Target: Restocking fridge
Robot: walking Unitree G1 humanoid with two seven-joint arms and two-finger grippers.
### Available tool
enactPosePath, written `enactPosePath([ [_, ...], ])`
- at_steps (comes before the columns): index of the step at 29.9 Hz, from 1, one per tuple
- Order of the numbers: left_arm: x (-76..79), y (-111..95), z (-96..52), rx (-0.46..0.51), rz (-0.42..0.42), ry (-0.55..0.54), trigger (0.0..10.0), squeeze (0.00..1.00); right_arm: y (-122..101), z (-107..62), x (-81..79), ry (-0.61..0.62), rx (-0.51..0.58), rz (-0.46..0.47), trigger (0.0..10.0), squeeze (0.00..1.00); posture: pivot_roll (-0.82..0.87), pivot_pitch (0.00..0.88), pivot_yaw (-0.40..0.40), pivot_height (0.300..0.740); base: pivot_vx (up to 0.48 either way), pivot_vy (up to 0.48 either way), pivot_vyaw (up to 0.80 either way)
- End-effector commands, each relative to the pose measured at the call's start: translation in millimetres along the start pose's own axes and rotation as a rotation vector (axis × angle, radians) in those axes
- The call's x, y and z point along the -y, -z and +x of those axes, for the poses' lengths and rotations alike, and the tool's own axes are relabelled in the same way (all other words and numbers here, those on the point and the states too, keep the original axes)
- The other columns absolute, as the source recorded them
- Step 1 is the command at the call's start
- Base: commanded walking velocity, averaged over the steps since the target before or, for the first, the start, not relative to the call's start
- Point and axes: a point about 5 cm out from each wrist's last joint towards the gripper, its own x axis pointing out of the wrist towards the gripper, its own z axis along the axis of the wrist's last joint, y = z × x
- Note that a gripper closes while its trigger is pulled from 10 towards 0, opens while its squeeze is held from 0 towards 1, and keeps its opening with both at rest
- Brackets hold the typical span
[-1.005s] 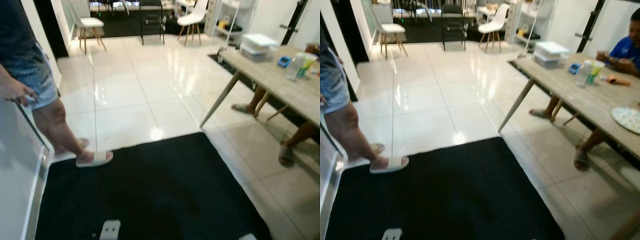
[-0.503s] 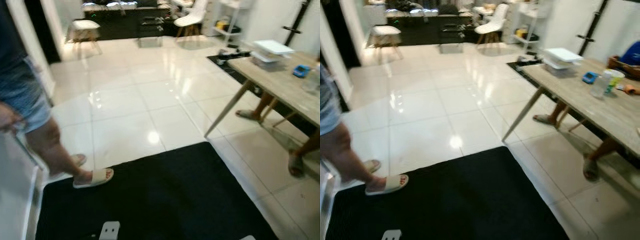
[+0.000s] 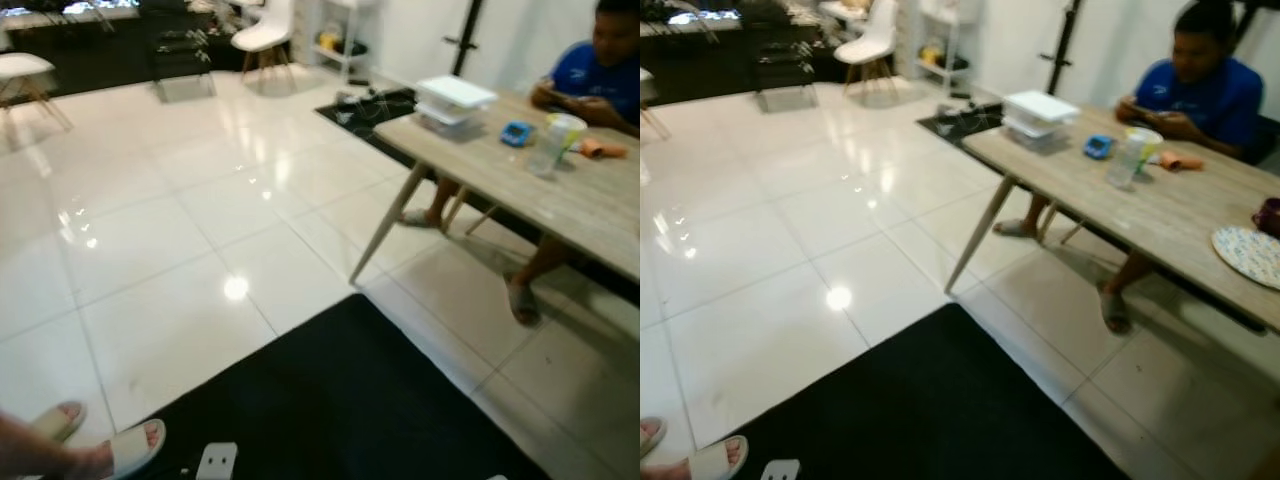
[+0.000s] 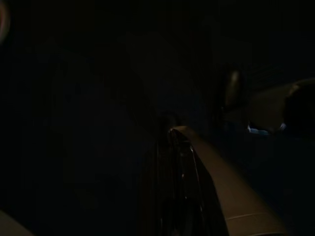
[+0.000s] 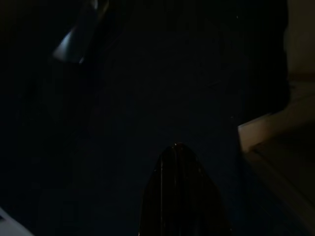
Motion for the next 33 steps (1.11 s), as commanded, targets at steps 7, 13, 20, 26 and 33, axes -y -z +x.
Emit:
enactPosePath([
  [7, 0.8, 0.5, 0.1, -0.003, -0.002, 0.005, 10.0, 0.0, 7.0, -0.8, 3.6, 0.015, -0.026, 0.007, 10.0, 0.0, -0.08, 0.031, -0.02, 0.74, 0.48, 0.0, -0.78],
  [13, 0.8, 0.7, 0.1, -0.003, -0.003, 0.003, 10.0, 0.0, 8.2, -0.9, 3.5, 0.017, -0.029, 0.011, 10.0, 0.0, -0.08, 0.031, -0.02, 0.74, 0.48, 0.0, -0.78],
  [20, 1.6, 0.3, 0.4, -0.003, -0.003, 0.004, 10.0, 0.0, 9.0, -0.9, 3.7, 0.023, -0.032, 0.014, 10.0, 0.0, -0.08, 0.031, -0.02, 0.74, 0.48, 0.0, -0.78],
  [26, 1.4, 0.0, 0.4, -0.002, -0.004, 0.004, 10.0, 0.0, 9.4, -0.9, 3.6, 0.026, -0.033, 0.016, 10.0, 0.0, -0.08, 0.031, -0.02, 0.74, 0.48, 0.0, -0.78],
  [33, 1.4, -0.6, 0.6, 0.007, -0.032, -0.008, 10.0, 0.0, 10.9, -1.0, 4.2, 0.03, -0.036, 0.018, 10.0, 0.0, -0.08, 0.031, -0.02, 0.74, 0.128, 0.0, -0.78],
])
